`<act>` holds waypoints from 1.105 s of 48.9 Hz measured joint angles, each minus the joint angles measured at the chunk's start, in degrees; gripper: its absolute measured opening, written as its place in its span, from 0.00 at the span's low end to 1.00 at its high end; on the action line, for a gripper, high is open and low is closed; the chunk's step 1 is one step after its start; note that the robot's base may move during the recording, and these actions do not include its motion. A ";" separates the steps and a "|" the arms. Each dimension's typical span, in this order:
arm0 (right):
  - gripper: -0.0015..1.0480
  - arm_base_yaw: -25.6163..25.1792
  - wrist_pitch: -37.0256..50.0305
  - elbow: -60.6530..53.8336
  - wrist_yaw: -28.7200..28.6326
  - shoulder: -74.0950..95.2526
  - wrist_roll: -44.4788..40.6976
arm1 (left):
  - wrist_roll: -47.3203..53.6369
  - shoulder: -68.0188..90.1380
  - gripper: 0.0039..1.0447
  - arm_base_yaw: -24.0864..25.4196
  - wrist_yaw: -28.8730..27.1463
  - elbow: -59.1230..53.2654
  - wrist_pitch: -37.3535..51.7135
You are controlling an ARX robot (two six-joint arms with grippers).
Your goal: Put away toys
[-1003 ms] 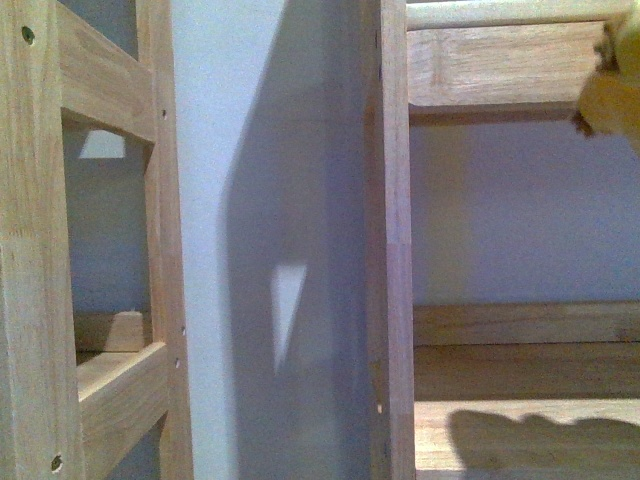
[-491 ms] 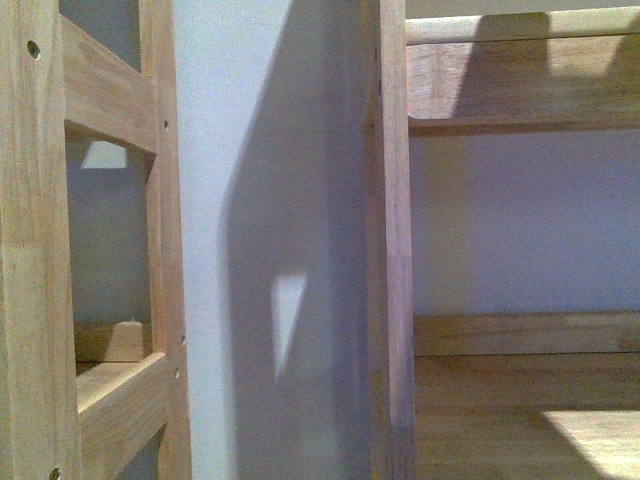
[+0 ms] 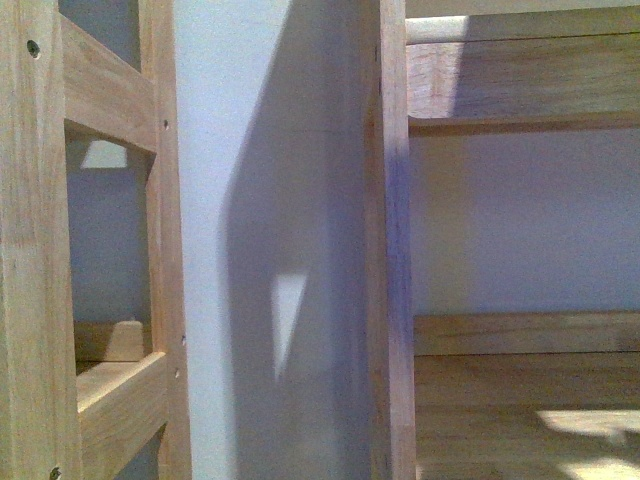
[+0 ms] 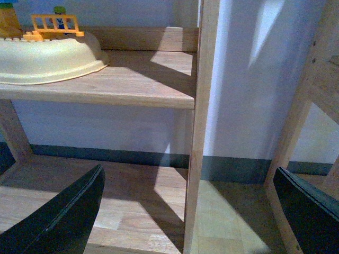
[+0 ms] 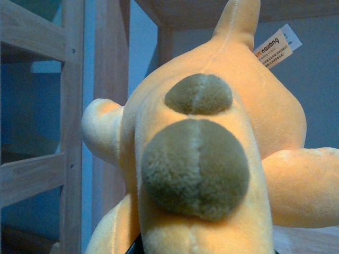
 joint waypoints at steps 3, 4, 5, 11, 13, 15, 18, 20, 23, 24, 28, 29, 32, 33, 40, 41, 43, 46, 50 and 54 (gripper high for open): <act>0.07 0.87 -0.11 3.43 1.33 4.39 1.05 | 0.00 0.00 0.94 0.00 0.00 0.00 0.00; 0.07 1.16 -0.31 4.48 1.70 5.64 1.60 | 0.00 0.00 0.94 0.00 0.00 0.00 0.00; 0.07 1.49 -0.63 5.64 2.12 6.88 2.03 | 0.00 0.00 0.94 0.00 0.00 0.00 0.00; 0.07 3.19 -2.49 11.47 3.63 12.41 5.11 | 0.00 0.00 0.94 0.00 0.00 0.00 0.00; 0.07 3.80 -3.02 13.57 4.15 14.27 5.99 | 0.00 0.00 0.94 0.00 0.00 0.00 0.00; 0.07 4.37 -3.56 15.69 4.85 16.09 7.08 | 0.00 0.00 0.94 0.00 0.00 0.00 0.00; 0.07 5.05 -4.22 18.47 5.70 18.47 8.33 | 0.00 0.00 0.94 0.00 0.00 0.00 0.00; 0.07 5.51 -4.83 20.50 6.27 20.17 9.18 | 0.00 0.00 0.94 0.00 0.00 0.00 0.00; 0.07 6.16 -5.60 23.56 7.56 22.84 9.99 | 0.00 0.00 0.94 0.00 0.00 0.00 0.00; 0.07 6.25 -5.73 24.13 7.76 23.34 10.21 | 0.00 0.00 0.94 0.00 0.00 0.00 0.00; 0.07 6.69 -6.51 27.30 9.29 26.16 10.88 | 0.00 0.00 0.94 0.00 0.00 0.00 0.00; 0.07 6.73 -6.91 28.24 9.70 27.04 10.95 | 0.00 0.00 0.94 0.00 0.00 0.00 0.00; 0.07 6.82 -7.58 29.90 10.45 28.61 10.95 | 0.00 0.00 0.94 0.00 0.00 0.00 0.00; 0.07 6.82 -7.85 30.69 10.73 29.38 10.95 | 0.00 0.00 0.94 0.00 0.00 0.00 0.00; 0.07 6.60 -9.33 33.94 11.37 32.74 10.97 | 0.00 0.00 0.94 0.00 0.00 0.00 0.00; 0.07 6.54 -9.51 34.23 11.34 33.05 10.99 | 0.00 0.00 0.94 0.00 0.00 0.00 0.00; 0.07 6.29 -9.99 35.15 11.21 33.99 11.15 | 0.00 0.00 0.94 0.00 0.00 0.00 0.00; 0.07 5.90 -10.69 36.37 10.69 35.41 11.67 | 0.00 0.00 0.94 0.00 0.00 0.00 0.00; 0.07 5.55 -11.26 37.22 10.23 36.61 12.48 | 0.00 0.00 0.94 0.00 0.00 0.00 0.00; 0.07 5.16 -12.37 38.21 9.51 37.94 12.94 | 0.00 0.00 0.94 0.00 0.00 0.00 0.00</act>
